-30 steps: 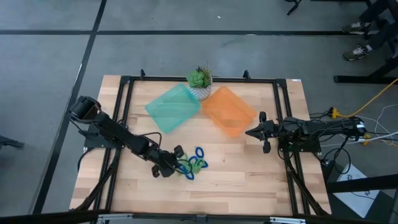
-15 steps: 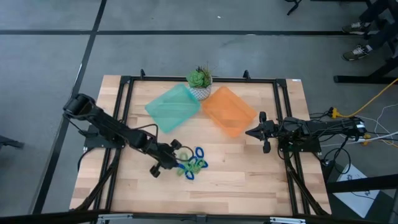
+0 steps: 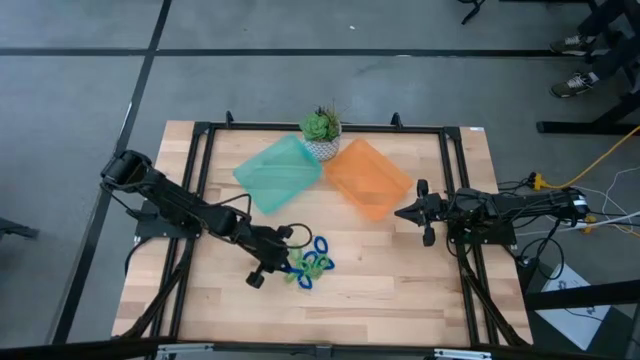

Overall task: Sort spring keychains
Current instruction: Put the blue spring keychain into the green bin

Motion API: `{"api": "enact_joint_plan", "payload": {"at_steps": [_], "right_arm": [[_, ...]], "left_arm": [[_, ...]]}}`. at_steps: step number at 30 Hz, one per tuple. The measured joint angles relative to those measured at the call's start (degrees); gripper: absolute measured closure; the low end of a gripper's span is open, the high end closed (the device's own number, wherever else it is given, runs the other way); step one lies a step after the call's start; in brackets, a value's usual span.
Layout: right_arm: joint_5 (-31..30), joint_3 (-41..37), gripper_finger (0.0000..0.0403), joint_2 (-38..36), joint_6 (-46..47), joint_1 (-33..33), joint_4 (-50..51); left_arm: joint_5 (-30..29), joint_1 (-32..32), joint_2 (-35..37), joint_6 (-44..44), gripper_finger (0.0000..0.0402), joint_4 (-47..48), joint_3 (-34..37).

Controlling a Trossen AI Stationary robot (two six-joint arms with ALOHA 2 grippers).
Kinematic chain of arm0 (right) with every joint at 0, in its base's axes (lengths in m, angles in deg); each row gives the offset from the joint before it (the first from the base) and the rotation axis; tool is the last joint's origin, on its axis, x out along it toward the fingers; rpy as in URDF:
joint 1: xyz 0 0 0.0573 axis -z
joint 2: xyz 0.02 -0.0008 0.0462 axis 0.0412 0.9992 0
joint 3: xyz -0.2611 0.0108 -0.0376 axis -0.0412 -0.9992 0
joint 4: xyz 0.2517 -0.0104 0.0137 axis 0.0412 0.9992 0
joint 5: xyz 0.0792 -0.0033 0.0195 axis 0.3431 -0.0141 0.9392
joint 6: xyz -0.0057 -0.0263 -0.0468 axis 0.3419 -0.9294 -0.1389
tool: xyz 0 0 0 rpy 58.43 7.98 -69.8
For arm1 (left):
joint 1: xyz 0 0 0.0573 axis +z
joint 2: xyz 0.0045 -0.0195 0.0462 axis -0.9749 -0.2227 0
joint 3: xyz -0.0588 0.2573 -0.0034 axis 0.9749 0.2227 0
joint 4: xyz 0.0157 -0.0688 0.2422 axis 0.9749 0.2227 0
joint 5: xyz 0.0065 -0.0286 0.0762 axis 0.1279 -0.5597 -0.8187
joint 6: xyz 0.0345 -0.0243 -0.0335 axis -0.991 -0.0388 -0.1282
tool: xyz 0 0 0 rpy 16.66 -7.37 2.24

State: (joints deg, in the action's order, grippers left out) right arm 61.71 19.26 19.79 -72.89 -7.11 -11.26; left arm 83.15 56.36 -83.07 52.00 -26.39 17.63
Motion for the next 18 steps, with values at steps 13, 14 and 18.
{"api": "enact_joint_plan", "payload": {"at_steps": [13,14,18], "right_arm": [[0.0,0.0,0.0395,0.0,0.0,0.0,0.0],[0.0,0.0,0.0395,0.0,0.0,0.0,0.0],[0.0,0.0,0.0395,0.0,0.0,0.0,0.0]], "left_arm": [[-7.5,0.1,0.0,0.8,0.0358,-19.4,0.0],[-8.6,0.3,0.0,0.7,0.0359,-19.9,0.0],[-13.6,1.5,0.0,-0.3,0.0361,-21.2,0.0]]}}
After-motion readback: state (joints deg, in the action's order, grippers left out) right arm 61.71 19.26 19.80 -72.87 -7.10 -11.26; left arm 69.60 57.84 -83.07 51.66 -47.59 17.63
